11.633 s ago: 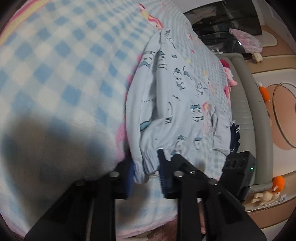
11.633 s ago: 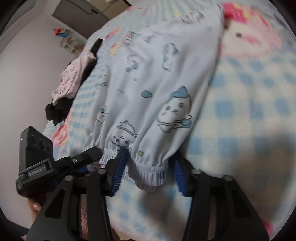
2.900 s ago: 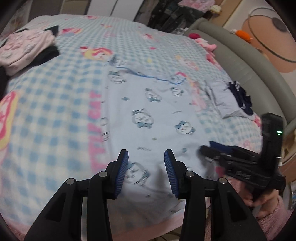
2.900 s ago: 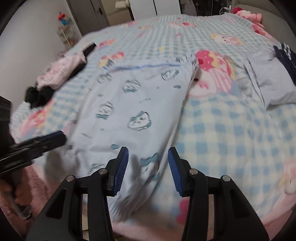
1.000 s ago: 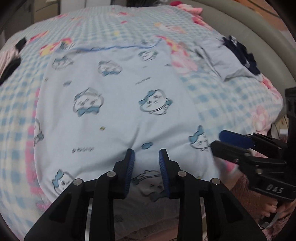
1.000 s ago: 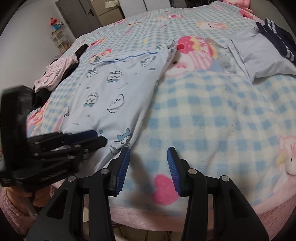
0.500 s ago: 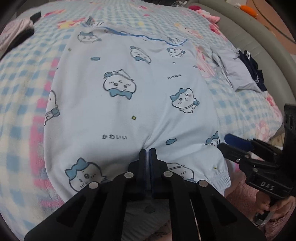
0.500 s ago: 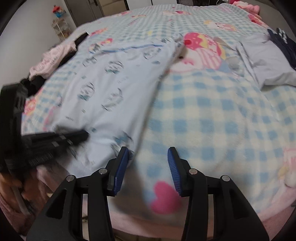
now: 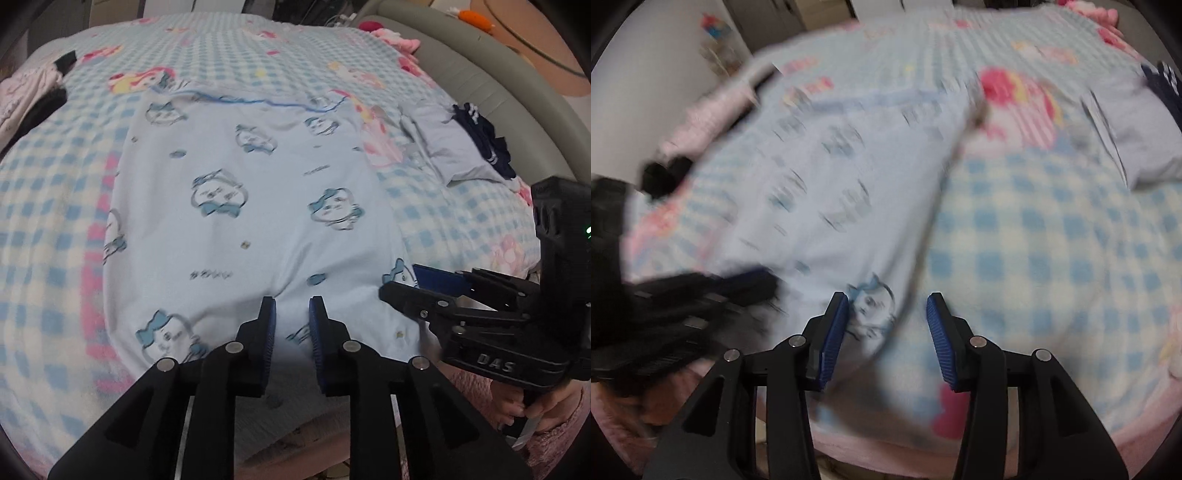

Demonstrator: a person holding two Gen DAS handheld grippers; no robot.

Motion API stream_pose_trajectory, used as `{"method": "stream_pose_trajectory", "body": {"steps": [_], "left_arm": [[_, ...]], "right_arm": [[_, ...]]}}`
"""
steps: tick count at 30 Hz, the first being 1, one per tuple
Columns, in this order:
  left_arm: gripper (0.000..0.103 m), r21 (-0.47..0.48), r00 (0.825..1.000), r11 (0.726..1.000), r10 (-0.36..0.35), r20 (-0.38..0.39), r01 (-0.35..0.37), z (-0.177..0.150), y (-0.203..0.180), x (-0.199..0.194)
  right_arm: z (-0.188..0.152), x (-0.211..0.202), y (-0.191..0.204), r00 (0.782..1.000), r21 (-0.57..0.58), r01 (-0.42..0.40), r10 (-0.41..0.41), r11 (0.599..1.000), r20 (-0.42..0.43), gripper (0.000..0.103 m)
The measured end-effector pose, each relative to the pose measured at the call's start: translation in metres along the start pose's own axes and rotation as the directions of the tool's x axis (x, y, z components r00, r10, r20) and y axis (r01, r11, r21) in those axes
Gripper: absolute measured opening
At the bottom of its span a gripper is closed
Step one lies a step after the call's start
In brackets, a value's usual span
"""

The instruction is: Fold clothes

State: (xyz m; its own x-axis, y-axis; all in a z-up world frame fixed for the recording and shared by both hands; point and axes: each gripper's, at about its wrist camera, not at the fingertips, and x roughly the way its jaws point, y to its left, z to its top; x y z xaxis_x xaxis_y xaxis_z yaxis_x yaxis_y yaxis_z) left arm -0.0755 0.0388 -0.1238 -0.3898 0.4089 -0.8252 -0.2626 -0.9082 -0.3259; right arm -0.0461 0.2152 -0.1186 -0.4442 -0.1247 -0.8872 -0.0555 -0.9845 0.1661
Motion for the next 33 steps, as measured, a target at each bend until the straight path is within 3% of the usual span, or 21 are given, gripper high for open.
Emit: {"method": "stream_pose_trajectory", "body": {"steps": [2,4,7,9,10,14,18,23,29,33], "left_arm": [[0.021,-0.021,1.000,1.000,0.008,-0.023,-0.008,-0.006,0.010,0.000],[0.021,-0.050,0.999,0.998,-0.030,-0.018,0.029,-0.012,0.021,-0.008],[0.025,-0.076,0.997,0.995,-0.067,0.023,0.069,-0.017,0.031,-0.026],[0.044,-0.085,0.995,0.994,-0.062,0.073,0.068,-0.015,0.034,-0.037],[0.045,-0.091,0.994,0.994,-0.055,0.099,0.064,-0.014,0.036,-0.042],[0.046,-0.103,0.995,0.994,-0.012,0.102,0.023,-0.009,0.042,-0.038],[0.043,-0.093,0.995,0.991,0.102,0.003,-0.101,-0.019,0.052,-0.021],[0.042,-0.131,0.998,0.990,0.064,0.025,-0.061,-0.025,0.066,-0.037],[0.043,-0.109,0.996,0.994,0.038,0.083,-0.029,-0.018,0.053,-0.044],[0.042,-0.058,0.994,0.992,0.112,0.005,-0.111,-0.020,0.046,-0.025]], "right_arm": [[-0.007,-0.001,-0.006,1.000,0.004,0.003,-0.003,1.000,0.006,0.047],[-0.012,-0.007,-0.014,1.000,0.024,-0.005,0.005,1.000,0.002,0.047],[-0.015,-0.020,-0.019,1.000,0.049,-0.014,0.013,0.999,0.027,0.048],[-0.013,-0.032,-0.019,0.997,0.064,-0.019,0.015,0.998,0.069,0.048],[-0.010,-0.037,-0.016,0.995,0.062,-0.041,0.035,0.997,0.098,0.048],[0.002,-0.032,0.002,0.992,0.020,-0.044,0.041,0.999,0.119,0.048],[-0.005,-0.002,0.007,0.999,-0.005,0.037,-0.037,0.999,0.018,0.048],[-0.020,-0.012,-0.015,1.000,0.041,-0.021,0.020,0.999,0.013,0.048],[-0.004,-0.037,-0.004,0.991,0.032,-0.047,0.043,0.998,0.131,0.048],[0.003,-0.013,0.011,0.998,-0.022,0.006,-0.005,1.000,0.070,0.049]]}}
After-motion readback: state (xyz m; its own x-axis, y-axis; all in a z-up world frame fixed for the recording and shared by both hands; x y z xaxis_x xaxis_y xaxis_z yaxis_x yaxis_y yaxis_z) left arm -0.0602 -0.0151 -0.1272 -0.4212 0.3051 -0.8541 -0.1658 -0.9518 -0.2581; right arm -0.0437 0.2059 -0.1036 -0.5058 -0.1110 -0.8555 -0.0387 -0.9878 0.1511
